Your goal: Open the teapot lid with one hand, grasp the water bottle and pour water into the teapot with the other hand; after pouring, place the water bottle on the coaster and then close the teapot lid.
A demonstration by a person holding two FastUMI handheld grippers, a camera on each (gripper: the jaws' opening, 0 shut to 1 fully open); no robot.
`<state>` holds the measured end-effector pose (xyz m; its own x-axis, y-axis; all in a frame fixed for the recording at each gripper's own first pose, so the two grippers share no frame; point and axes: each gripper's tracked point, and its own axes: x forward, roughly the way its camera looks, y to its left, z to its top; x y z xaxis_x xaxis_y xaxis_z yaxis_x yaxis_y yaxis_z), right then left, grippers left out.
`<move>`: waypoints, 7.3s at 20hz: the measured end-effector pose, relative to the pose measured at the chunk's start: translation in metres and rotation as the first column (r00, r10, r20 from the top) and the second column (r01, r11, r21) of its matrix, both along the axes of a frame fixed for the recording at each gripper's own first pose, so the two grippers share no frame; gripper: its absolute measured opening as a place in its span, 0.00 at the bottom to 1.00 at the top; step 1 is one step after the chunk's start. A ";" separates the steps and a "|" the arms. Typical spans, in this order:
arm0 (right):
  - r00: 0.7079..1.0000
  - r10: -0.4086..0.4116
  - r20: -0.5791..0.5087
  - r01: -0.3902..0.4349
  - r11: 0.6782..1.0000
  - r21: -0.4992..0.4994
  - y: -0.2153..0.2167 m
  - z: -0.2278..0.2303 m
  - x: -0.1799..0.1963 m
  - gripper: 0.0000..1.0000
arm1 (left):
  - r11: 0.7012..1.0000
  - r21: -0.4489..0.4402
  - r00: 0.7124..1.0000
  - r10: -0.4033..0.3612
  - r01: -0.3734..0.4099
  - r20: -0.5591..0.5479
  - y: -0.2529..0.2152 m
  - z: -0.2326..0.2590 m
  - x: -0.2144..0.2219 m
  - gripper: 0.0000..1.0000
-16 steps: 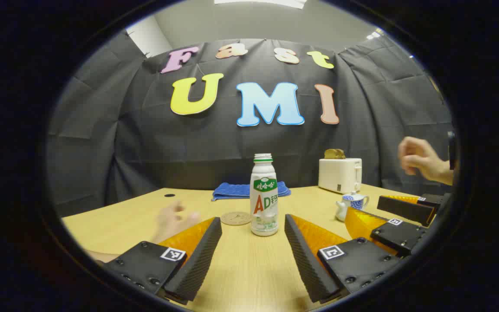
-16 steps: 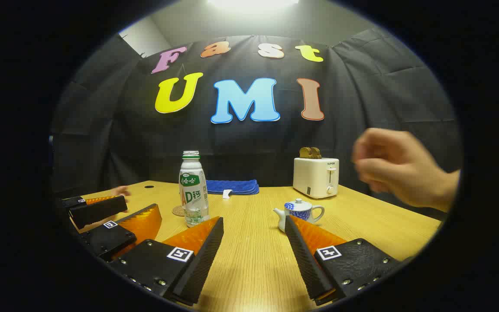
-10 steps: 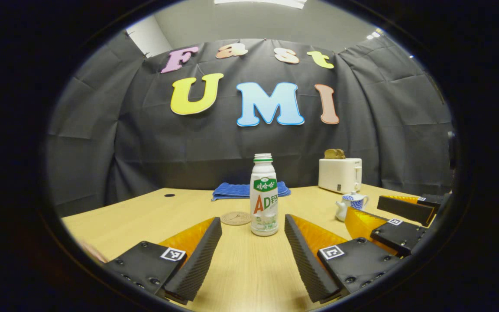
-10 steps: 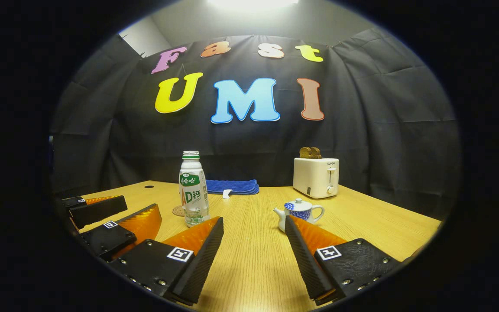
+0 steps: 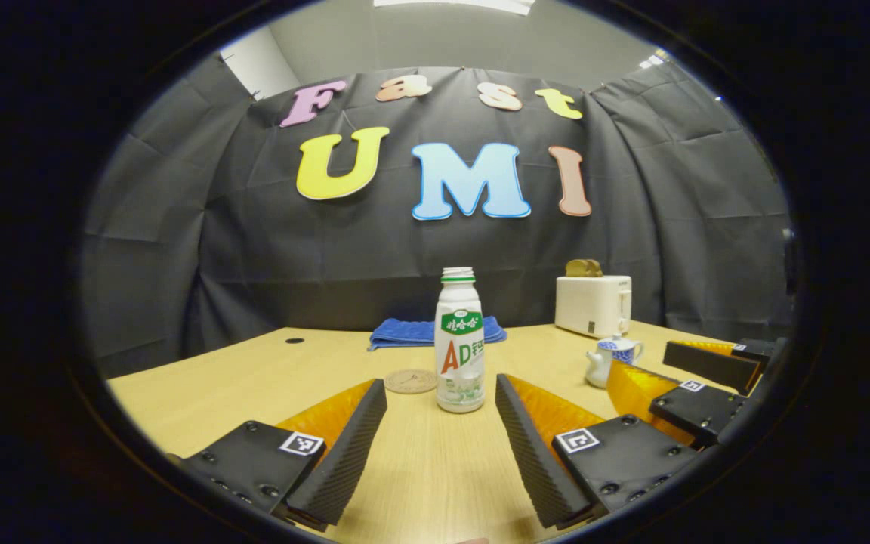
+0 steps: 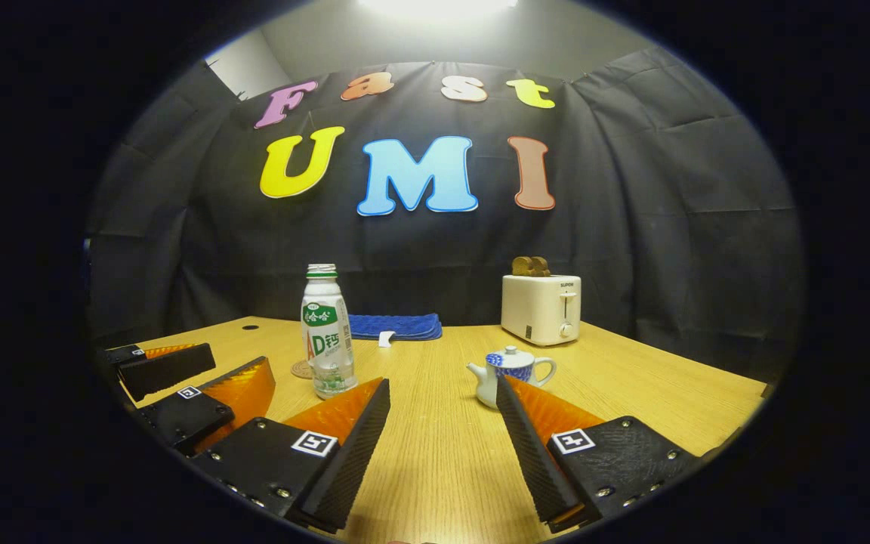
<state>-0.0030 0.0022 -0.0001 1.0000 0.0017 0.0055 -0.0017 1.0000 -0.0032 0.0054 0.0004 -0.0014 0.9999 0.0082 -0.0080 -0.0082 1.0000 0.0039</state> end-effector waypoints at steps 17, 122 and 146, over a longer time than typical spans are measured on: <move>0.997 0.078 -0.006 -0.078 0.996 0.033 -0.049 0.023 0.043 0.87 | 0.993 -0.047 0.992 -0.103 0.107 0.072 -0.013 0.039 0.052 1.00; 0.992 0.108 0.068 -0.110 0.993 0.040 -0.142 0.019 -0.076 0.06 | 0.095 0.988 0.968 -0.230 0.122 -0.097 -0.179 -0.004 0.181 0.75; 0.990 0.111 0.082 -0.115 0.992 0.046 -0.144 0.025 -0.079 0.06 | -0.149 0.985 0.969 -0.216 0.086 -0.117 -0.186 0.000 0.185 0.80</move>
<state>-0.0821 -0.1413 0.0253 0.9898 0.1122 0.0875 -0.1163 0.9923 0.0430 0.1902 -0.1855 -0.0010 0.9718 -0.2098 -0.1079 0.0768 -0.1510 0.9855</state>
